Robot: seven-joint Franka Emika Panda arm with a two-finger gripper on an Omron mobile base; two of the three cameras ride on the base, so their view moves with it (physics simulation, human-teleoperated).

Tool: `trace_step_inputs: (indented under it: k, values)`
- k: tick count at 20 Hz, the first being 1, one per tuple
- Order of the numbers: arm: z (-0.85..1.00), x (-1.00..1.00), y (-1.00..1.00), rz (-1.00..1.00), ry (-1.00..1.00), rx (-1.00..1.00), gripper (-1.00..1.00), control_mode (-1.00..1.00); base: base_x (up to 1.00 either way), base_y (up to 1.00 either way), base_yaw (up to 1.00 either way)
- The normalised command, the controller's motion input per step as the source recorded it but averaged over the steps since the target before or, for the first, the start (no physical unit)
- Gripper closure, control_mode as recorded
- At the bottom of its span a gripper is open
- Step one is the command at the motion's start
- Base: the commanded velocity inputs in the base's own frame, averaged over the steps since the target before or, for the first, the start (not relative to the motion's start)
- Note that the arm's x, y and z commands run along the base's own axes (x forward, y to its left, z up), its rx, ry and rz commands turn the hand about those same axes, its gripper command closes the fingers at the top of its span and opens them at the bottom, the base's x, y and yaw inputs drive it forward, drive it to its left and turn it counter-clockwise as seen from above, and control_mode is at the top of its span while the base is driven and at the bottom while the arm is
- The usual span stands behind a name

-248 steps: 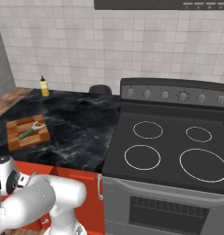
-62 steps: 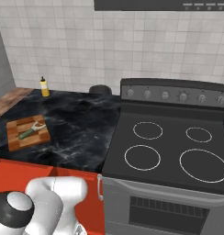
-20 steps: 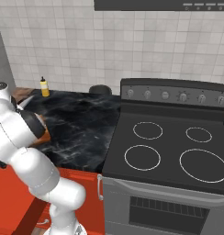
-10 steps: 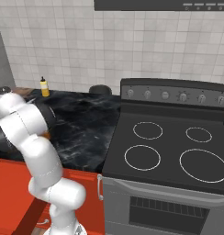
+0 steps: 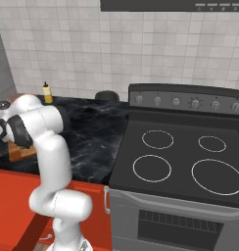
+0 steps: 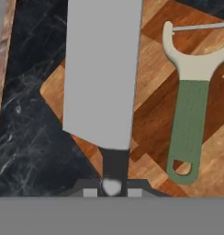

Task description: Open the drawer on the left and place the cutting tools on the cutting board.

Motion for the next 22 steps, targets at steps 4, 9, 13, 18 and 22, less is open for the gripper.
trace_step_inputs:
  k: [4, 9, 13, 18, 22]
  values:
    - [-0.39, 0.32, 0.22, 0.00, 0.00, 0.00, -1.00, -1.00, 0.00, 0.00, 0.00]
    - [-0.01, 0.26, 0.00, 0.00, 0.02, 0.00, -1.00, -1.00, 0.00, 0.00, 0.00]
    - [0.18, 0.03, 0.00, 0.00, 0.01, 0.00, -1.00, -1.00, 0.00, 0.00, 0.00]
    - [0.91, -0.11, 0.00, -0.04, 0.00, 0.01, -1.00, -1.00, 0.00, 0.00, 0.00]
    - [1.00, -0.52, -0.04, -0.10, 0.00, 0.00, -1.00, -1.00, 0.00, 0.00, 0.00]
